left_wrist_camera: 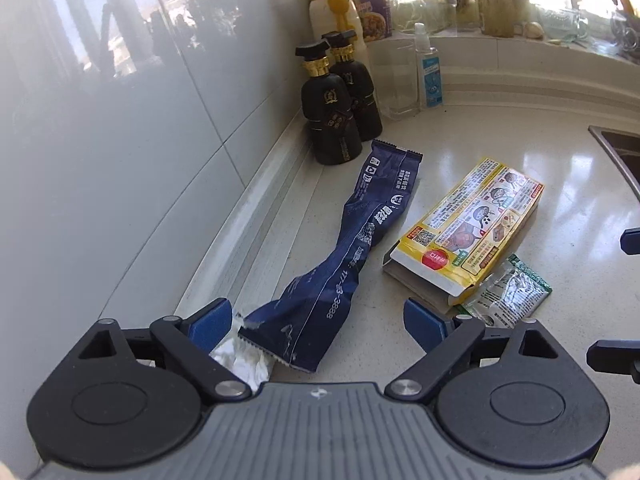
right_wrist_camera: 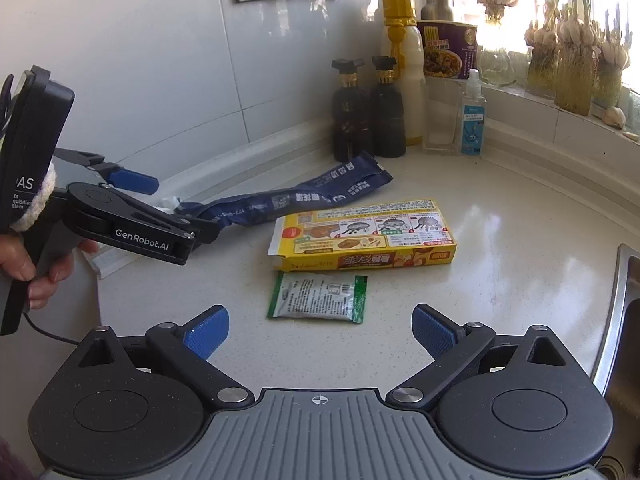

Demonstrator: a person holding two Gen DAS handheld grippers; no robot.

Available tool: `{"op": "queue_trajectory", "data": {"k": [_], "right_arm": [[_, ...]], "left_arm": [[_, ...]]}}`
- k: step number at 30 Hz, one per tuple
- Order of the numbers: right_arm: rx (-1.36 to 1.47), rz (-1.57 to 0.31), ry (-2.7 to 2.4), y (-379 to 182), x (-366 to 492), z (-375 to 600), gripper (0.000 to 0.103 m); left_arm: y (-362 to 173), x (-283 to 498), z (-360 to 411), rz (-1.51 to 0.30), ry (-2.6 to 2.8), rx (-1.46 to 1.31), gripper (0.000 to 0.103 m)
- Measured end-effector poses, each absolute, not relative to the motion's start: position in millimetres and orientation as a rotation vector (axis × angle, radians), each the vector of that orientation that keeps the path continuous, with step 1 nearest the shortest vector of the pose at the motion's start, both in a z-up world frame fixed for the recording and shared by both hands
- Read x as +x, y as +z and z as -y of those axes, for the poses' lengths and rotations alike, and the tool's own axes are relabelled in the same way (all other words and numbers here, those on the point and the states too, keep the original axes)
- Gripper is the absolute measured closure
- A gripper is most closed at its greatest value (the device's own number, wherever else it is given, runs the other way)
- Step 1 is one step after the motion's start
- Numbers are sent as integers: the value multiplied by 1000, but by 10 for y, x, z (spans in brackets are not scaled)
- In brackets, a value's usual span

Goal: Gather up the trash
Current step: 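Raise both tools back toward the countertop items, then close the left gripper on the blue wrapper while the right gripper grasps the green sachet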

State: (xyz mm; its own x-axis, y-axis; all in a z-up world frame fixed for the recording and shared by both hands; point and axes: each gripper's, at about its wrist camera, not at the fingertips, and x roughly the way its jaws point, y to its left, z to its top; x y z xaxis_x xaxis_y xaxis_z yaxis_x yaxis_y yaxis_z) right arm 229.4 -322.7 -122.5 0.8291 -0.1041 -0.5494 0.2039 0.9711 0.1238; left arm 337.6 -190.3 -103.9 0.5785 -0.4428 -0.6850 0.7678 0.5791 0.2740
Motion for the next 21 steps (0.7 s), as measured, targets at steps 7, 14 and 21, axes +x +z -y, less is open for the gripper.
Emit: {"op": "queue_trajectory", "data": {"k": [7,14,21], "right_arm": [[257,-597,-167,-1373,2484,3459,4],[235,-617,-145,-1493,2665,3381,4],[197,-633,-136,-1554,2781,3266,5]], "left_arm": [[-1132,3548,2140,-632,-781,666,29],[-1202,3640,2276,-675,-780,693,47],[-1239,3711,2327,-711,-759,699,57]]}}
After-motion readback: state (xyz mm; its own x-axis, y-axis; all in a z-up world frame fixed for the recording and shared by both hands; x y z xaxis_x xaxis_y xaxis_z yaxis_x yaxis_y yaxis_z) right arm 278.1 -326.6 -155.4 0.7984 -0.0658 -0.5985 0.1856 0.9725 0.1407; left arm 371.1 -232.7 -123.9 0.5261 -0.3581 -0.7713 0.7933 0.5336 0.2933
